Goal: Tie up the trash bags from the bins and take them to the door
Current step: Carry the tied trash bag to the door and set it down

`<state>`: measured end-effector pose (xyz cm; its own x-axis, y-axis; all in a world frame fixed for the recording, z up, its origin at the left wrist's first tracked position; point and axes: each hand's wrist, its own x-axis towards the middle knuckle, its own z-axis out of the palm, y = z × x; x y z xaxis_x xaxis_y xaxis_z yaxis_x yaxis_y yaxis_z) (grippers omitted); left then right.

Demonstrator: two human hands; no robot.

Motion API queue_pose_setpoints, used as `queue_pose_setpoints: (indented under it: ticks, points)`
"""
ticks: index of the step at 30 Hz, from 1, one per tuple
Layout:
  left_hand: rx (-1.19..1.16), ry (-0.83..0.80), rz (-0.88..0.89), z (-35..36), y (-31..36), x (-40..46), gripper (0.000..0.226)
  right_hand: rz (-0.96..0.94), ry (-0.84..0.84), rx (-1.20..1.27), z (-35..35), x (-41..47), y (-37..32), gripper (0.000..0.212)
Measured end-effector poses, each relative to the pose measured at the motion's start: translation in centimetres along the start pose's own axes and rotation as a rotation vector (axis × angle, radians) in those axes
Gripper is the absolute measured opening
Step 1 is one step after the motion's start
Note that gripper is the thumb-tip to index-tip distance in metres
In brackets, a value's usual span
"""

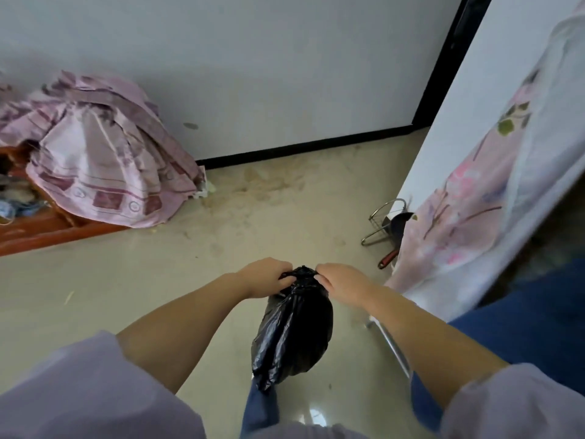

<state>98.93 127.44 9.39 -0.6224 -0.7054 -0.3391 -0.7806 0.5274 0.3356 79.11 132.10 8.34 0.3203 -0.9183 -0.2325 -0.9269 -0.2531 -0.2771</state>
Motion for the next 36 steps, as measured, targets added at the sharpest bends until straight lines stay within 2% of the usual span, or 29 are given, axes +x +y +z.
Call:
queue_pose_setpoints:
  ticks: [7,15,18,23,31,36]
  points:
    - [0.076,-0.05,0.121,-9.9,-6.5,14.4,0.029,0.101,0.106,0.038,-5.6,12.7,6.1,0.027]
    - [0.066,-0.119,0.192,-17.1,-11.1,29.4,0.03,0.157,0.093,0.041,-11.5,25.7,14.3,0.021]
    - [0.072,-0.1,0.195,-19.8,-13.1,36.3,0.029,0.167,0.09,0.035,-13.8,31.4,18.5,0.026]
    - [0.042,-0.059,0.183,-25.7,-15.4,48.3,0.021,0.137,0.121,0.016,-19.5,41.0,26.6,0.022]
    - [0.074,-0.07,0.164,-33.4,-19.1,65.4,0.026,0.149,0.109,0.029,-26.2,54.9,38.0,0.026]
    - [0.115,-0.11,0.264,-38.2,-20.7,78.6,0.028,0.257,0.143,0.097,-29.5,62.8,45.9,0.025]
